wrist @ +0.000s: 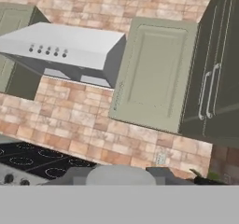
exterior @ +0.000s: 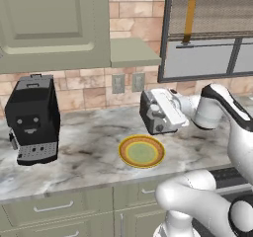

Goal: Pick up the marshmallow and place it in the cup of hot chocolate on the dining counter.

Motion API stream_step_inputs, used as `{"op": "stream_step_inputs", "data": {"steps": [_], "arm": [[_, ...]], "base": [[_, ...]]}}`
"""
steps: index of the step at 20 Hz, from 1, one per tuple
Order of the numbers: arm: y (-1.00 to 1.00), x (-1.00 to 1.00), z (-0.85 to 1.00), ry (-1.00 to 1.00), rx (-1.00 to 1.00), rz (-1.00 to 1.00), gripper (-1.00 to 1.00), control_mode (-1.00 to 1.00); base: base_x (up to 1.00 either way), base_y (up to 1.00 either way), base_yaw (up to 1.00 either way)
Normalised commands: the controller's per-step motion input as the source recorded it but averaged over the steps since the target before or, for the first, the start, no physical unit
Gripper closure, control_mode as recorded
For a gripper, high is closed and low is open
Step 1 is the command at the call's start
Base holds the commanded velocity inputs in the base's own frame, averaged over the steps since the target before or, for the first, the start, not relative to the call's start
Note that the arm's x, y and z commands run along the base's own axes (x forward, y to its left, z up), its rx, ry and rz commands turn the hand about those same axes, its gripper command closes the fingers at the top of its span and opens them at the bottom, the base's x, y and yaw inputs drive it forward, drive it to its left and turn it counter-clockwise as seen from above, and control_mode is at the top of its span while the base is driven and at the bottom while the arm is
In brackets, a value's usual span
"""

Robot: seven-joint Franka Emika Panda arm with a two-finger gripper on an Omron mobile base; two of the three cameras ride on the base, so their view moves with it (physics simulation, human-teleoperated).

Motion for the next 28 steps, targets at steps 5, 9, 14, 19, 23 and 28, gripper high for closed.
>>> {"op": "stream_step_inputs", "data": {"steps": [5,9,14,19,23,28], "arm": [[0.07,-0.4,0.12,-0.08,-0.05,0.03,1.0,-1.0],[0.0,-0.44,0.19,-0.06,-0.01,0.0,1.0,-1.0],[0.0,-0.34,0.27,-0.04,0.0,0.0,1.0,-1.0],[0.0,-0.4,0.34,0.0,0.0,0.0,1.0,-1.0],[0.0,0.0,0.0,0.0,0.0,0.0,1.0,1.0],[0.0,0.0,0.0,0.0,0.0,0.0,1.0,1.0]], "base": [[0.0,0.0,0.0],[0.0,0.0,0.0],[0.0,0.0,0.0],[0.0,0.0,0.0],[-0.68,-0.07,0.0],[-0.49,-0.41,-0.07]]}}
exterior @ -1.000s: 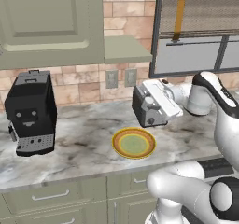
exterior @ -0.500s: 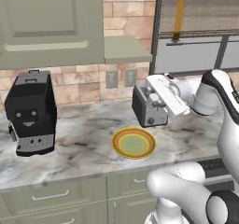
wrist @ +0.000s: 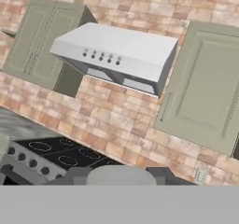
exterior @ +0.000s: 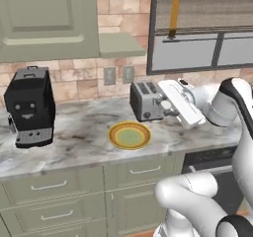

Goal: Pick up the marshmallow and place it in the cup of hot chocolate on the dining counter.

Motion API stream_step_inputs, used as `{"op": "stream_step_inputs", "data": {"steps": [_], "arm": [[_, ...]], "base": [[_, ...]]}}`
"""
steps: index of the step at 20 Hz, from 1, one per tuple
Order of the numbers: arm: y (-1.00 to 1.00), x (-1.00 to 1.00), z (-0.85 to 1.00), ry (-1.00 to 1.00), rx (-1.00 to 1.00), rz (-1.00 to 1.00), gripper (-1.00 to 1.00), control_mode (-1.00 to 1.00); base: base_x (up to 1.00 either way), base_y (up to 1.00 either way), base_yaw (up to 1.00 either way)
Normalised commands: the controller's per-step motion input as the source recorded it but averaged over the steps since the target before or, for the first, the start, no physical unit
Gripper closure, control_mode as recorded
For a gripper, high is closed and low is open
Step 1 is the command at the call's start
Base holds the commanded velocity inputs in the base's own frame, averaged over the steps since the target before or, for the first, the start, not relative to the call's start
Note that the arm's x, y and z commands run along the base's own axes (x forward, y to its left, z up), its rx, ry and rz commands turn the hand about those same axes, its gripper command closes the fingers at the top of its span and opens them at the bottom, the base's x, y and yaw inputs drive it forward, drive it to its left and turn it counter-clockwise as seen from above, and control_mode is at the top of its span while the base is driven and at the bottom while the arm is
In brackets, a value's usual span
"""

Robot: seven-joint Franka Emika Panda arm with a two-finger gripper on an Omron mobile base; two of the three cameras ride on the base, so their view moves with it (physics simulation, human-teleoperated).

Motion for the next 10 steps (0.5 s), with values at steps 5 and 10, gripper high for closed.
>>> {"op": "stream_step_inputs", "data": {"steps": [5,10], "arm": [[0.0,0.0,0.0,0.0,0.0,0.0,1.0,1.0],[0.0,0.0,0.0,0.0,0.0,0.0,1.0,1.0]], "base": [[-0.1,-0.78,-0.41],[-0.06,-0.92,-0.54]]}}
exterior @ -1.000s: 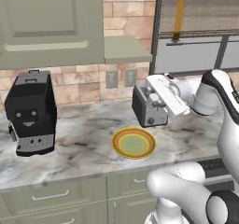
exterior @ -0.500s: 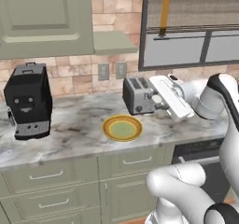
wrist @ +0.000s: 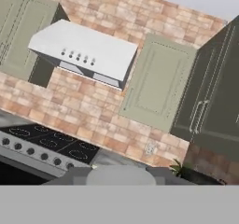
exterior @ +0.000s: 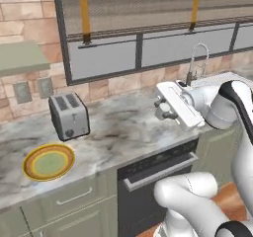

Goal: Pick up the marshmallow and place it in the cup of hot chocolate on the dining counter.

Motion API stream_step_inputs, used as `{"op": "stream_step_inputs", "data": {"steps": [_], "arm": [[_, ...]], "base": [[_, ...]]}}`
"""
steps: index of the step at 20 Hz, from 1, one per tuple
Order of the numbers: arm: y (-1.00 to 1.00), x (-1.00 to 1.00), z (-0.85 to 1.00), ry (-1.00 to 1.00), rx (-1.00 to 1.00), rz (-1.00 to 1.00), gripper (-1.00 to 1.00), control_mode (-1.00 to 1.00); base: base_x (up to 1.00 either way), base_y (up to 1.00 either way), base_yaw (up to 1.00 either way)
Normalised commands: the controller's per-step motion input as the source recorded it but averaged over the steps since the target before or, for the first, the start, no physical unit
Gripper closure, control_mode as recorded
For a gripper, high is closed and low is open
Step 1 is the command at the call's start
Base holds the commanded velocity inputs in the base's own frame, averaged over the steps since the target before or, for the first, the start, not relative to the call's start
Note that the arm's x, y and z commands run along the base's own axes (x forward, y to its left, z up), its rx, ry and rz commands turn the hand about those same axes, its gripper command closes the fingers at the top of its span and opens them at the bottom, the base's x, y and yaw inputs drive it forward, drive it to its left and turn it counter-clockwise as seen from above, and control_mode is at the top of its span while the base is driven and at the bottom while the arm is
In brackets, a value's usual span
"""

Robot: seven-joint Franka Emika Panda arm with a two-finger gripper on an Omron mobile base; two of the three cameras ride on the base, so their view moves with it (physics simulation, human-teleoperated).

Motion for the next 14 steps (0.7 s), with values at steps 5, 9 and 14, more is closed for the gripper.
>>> {"op": "stream_step_inputs", "data": {"steps": [5,9,14], "arm": [[0.0,0.0,0.0,0.0,0.0,0.0,1.0,1.0],[0.0,0.0,0.0,0.0,0.0,0.0,1.0,1.0],[0.0,0.0,0.0,0.0,0.0,0.0,1.0,1.0]], "base": [[-0.06,-0.93,-0.54],[-0.09,-0.96,-0.52],[-0.05,-0.96,-0.51]]}}
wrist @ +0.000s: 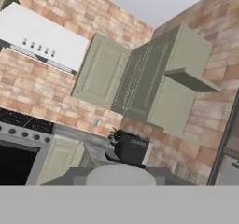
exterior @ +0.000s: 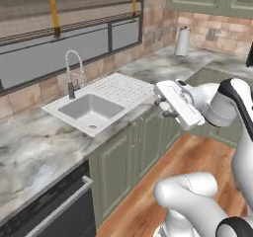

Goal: Pick up the marshmallow and place it in the cup of hot chocolate on the dining counter.

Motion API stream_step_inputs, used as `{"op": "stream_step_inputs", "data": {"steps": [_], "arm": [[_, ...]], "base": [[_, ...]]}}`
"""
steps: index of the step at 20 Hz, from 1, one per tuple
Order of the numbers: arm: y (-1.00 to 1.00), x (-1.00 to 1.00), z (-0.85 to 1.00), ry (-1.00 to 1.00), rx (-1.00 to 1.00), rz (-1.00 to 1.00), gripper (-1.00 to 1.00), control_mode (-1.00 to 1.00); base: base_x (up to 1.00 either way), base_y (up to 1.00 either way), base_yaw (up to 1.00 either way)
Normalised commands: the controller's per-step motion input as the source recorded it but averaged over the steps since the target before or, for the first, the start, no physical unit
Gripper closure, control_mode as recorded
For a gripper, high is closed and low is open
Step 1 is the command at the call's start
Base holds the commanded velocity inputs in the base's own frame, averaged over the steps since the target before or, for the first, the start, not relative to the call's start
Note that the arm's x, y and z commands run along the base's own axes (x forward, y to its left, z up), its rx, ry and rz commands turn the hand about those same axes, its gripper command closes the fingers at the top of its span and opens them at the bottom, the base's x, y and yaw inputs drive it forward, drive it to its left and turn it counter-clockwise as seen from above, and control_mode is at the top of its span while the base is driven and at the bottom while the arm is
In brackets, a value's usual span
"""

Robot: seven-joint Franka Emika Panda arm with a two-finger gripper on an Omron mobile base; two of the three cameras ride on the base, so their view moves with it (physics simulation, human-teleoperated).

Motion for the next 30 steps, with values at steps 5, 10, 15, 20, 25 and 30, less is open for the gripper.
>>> {"op": "stream_step_inputs", "data": {"steps": [5,10,15,20,25,30], "arm": [[0.0,0.0,0.0,0.0,0.0,0.0,1.0,1.0],[0.0,0.0,0.0,0.0,0.0,0.0,1.0,1.0],[0.0,0.0,0.0,0.0,0.0,0.0,1.0,1.0],[0.0,0.0,0.0,0.0,0.0,0.0,1.0,1.0],[0.0,0.0,0.0,0.0,0.0,0.0,1.0,1.0],[0.0,0.0,0.0,0.0,0.0,0.0,1.0,1.0]], "base": [[-0.02,-0.65,-0.57],[-0.03,-0.45,-0.68],[0.0,-0.37,-0.75],[0.0,-0.36,-0.77],[0.0,-0.39,-0.76],[0.0,-0.31,-0.79]]}}
